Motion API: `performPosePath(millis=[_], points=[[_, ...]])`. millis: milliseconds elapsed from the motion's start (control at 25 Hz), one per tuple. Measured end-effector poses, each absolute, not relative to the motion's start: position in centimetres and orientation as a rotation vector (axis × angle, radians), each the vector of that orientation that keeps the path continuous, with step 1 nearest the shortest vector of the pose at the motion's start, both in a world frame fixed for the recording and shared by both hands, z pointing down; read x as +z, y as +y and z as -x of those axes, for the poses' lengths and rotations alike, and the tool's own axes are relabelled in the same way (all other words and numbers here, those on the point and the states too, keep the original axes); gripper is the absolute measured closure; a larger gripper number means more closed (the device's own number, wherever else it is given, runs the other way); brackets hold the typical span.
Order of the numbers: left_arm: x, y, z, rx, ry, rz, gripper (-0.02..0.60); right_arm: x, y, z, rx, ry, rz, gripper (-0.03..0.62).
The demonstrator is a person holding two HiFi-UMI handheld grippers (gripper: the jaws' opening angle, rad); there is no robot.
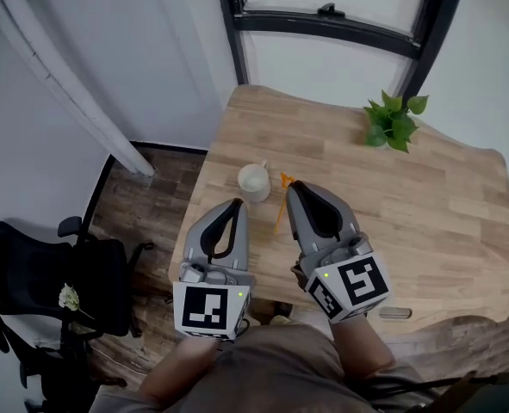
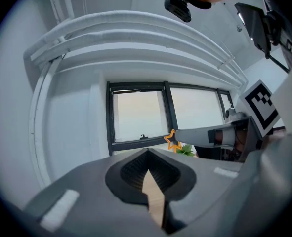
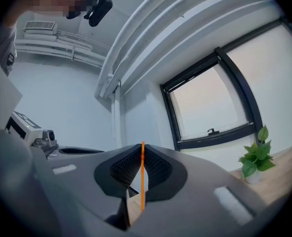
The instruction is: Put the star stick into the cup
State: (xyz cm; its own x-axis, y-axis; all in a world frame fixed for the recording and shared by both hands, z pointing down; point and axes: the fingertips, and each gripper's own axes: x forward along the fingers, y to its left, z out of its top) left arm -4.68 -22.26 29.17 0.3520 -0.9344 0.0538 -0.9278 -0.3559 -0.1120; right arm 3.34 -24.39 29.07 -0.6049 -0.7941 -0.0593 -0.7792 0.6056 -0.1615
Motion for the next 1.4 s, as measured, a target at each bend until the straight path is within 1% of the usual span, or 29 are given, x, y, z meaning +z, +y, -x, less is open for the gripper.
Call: performPosePath(millis=[240, 560, 1000, 1200, 1400], points=[[26.6, -23.2, 6.2, -0.123, 1.787, 2.442, 0.581, 26.3, -25.9, -2.4, -0.087, 2.688, 1.274, 0.549], [26.6, -25.0, 7.7, -0.081, 1.791, 2.439, 0.581, 26.2, -28.2, -0.7, -0.072, 2.699, 1.272, 0.550], [27.9, -30.9, 11.5, -0.089, 1.803, 2.499, 0.581, 26.9, -33.8, 1.8, -0.084, 2.698, 1.355, 0.549], [29.3, -33.6, 12.4, -0.079, 1.789, 2.558, 0.581, 28.6, -36.6, 2.4, -0.125, 2.698, 1.416, 0.549], [32.3, -36.0, 13.1, -0.086, 1.795, 2.625, 0.581, 32.2, -38.8, 3.4, -0.208, 2.736, 1.461, 0.549]])
